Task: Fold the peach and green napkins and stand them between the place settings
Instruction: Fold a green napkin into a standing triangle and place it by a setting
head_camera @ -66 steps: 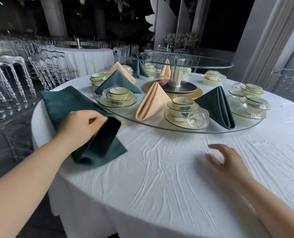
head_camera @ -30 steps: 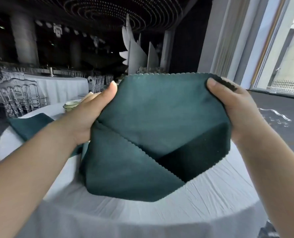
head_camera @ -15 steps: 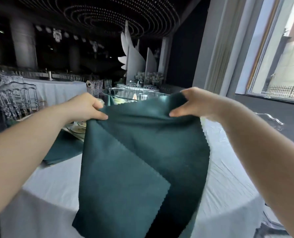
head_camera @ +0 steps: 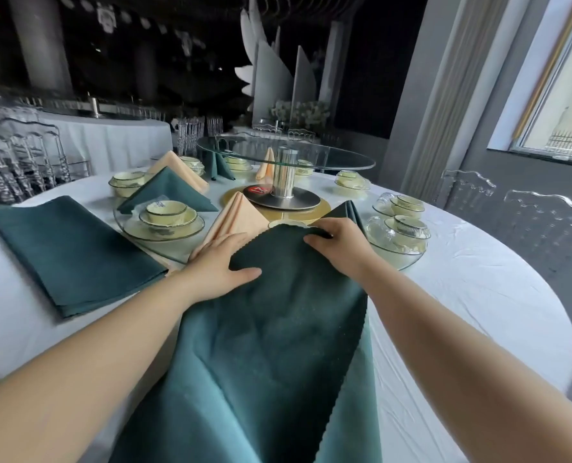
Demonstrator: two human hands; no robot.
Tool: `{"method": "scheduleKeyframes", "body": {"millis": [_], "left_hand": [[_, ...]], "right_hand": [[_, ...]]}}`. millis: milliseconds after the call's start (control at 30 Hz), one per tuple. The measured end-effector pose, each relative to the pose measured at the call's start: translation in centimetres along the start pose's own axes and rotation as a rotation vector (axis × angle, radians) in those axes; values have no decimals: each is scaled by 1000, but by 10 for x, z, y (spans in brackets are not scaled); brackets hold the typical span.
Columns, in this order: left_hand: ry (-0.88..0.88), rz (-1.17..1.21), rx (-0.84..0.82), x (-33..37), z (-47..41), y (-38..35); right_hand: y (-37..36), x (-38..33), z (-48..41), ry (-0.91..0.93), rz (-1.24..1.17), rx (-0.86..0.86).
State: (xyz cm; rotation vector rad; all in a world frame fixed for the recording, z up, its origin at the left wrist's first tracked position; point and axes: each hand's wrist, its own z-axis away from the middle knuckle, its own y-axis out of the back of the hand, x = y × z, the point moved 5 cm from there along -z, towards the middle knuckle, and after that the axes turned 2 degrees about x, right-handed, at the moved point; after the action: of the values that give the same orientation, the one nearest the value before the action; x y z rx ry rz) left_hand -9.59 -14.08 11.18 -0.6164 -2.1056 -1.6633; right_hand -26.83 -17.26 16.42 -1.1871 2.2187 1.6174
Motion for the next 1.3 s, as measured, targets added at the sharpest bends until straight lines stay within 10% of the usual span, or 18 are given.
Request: {"method": "scheduleKeyframes", "body": {"millis": [200, 800, 1067, 1300], "left_hand": [[-119, 476, 90, 23, -23, -14], [-434, 449, 621, 81, 2, 62], [-457, 427, 771, 103, 48, 121], [-487, 451, 908, 115, 92, 171]], "right_hand": [[-8, 17, -6, -79, -326, -49], [-7, 50, 90, -425, 183, -210], [70, 53, 109, -419, 258, 99], [102, 8, 130, -459, -800, 276]]}}
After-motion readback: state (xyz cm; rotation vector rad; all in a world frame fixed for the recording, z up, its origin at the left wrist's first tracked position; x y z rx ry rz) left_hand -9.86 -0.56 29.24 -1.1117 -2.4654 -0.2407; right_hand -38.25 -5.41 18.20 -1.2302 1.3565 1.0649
